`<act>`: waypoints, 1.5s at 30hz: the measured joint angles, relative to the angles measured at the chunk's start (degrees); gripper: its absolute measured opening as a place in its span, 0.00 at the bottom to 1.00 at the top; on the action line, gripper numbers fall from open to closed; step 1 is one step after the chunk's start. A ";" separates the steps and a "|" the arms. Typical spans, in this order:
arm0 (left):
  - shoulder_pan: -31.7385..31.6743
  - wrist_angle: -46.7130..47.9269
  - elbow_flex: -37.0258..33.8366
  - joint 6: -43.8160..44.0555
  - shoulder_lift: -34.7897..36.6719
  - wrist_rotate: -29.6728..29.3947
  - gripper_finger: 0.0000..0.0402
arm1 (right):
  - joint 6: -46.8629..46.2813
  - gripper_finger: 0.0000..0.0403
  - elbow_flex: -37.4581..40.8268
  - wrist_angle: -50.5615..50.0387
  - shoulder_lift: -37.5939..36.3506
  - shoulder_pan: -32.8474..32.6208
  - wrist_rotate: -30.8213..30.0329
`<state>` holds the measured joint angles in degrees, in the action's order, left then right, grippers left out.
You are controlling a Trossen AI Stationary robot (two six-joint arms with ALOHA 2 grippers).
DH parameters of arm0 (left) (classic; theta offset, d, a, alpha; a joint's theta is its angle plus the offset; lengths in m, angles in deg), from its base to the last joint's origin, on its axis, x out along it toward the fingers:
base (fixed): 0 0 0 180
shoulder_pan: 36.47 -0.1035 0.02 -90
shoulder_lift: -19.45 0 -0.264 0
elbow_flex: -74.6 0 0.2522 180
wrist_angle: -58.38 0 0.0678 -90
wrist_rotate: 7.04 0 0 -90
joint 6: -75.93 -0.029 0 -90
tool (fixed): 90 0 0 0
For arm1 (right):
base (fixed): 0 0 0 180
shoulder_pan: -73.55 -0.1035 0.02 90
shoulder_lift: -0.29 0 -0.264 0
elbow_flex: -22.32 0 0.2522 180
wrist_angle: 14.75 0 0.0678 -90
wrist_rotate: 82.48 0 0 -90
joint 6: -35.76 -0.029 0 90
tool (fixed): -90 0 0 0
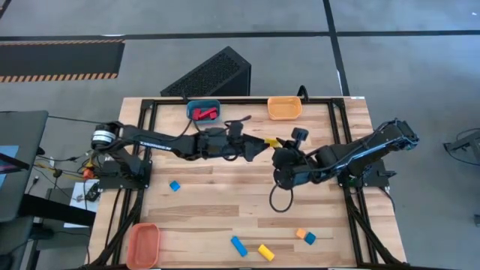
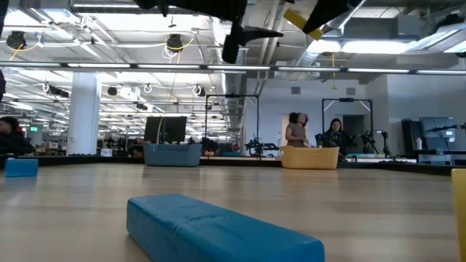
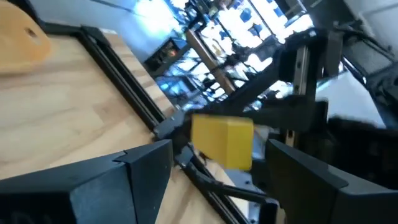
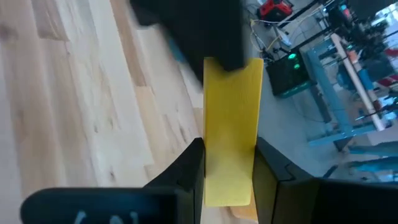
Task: Sort & place blocks by color
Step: Put the top yellow block into the yellow bin
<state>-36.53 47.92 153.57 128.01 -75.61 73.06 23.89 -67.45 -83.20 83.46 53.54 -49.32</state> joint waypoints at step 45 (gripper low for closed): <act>-4.34 -1.73 0.04 -3.01 -3.59 1.71 0.08 | -40.12 0.46 -0.02 -19.99 -2.53 -7.77 6.87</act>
<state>-40.87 46.19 153.61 125.00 -79.20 74.77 -16.23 -67.47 -103.19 80.93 45.77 -42.45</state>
